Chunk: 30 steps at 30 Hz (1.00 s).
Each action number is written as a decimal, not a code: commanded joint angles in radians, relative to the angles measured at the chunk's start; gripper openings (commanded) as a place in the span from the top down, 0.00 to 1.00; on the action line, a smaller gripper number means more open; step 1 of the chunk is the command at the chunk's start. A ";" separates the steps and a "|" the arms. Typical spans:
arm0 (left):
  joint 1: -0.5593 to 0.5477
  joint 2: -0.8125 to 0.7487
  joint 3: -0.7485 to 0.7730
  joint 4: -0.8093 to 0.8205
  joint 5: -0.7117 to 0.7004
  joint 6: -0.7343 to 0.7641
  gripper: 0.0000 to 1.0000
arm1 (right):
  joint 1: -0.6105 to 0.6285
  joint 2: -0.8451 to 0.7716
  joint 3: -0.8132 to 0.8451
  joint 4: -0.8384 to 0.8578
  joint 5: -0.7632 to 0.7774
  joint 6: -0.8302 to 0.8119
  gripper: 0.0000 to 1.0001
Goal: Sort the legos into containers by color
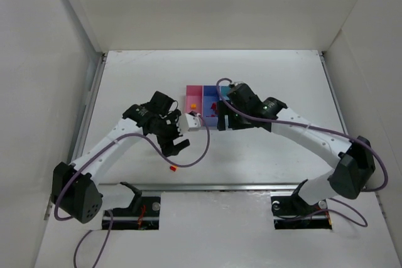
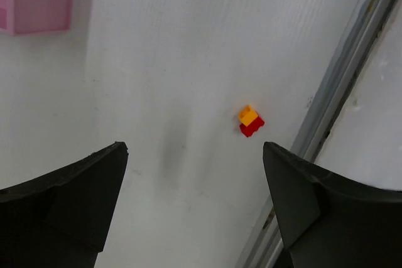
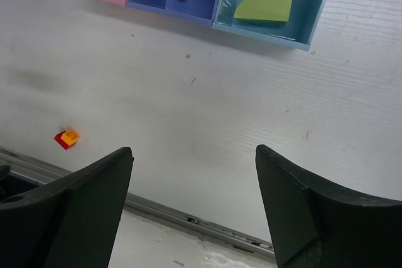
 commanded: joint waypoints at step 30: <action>-0.237 0.113 -0.103 0.432 -0.429 -1.184 0.06 | 0.075 -0.043 -0.287 0.212 -0.042 0.130 0.17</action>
